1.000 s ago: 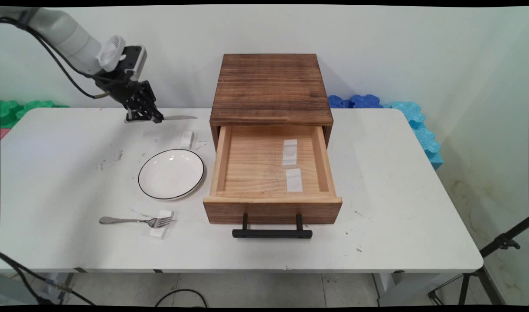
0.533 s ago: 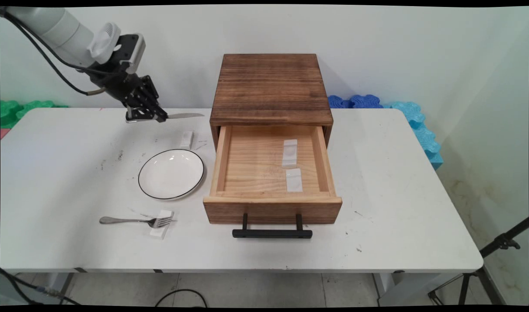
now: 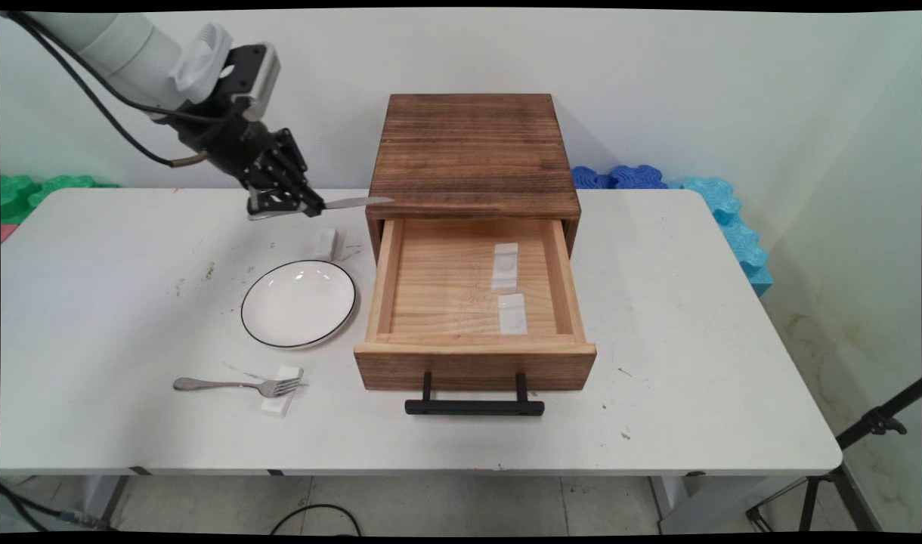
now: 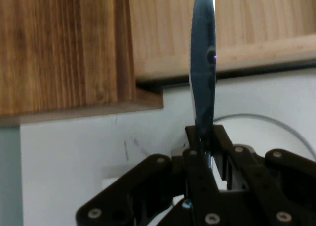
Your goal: Place the picked object into the drawer
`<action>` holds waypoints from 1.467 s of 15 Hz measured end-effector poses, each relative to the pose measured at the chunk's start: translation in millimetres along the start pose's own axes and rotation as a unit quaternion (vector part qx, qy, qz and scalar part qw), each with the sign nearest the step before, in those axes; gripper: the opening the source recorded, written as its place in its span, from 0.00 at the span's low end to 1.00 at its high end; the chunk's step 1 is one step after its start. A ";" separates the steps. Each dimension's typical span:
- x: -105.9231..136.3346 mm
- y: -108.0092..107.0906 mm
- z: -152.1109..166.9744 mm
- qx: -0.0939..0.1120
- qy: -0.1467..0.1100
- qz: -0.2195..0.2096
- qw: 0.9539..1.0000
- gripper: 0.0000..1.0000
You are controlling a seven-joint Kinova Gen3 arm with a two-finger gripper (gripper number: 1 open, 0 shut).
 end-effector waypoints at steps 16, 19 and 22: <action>115.0 22.8 57.8 0.013 0.039 -0.014 0.999 0.00; 131.2 20.1 75.2 0.017 0.041 -0.020 0.999 0.00; 145.6 16.4 94.4 0.020 0.041 -0.026 0.999 0.00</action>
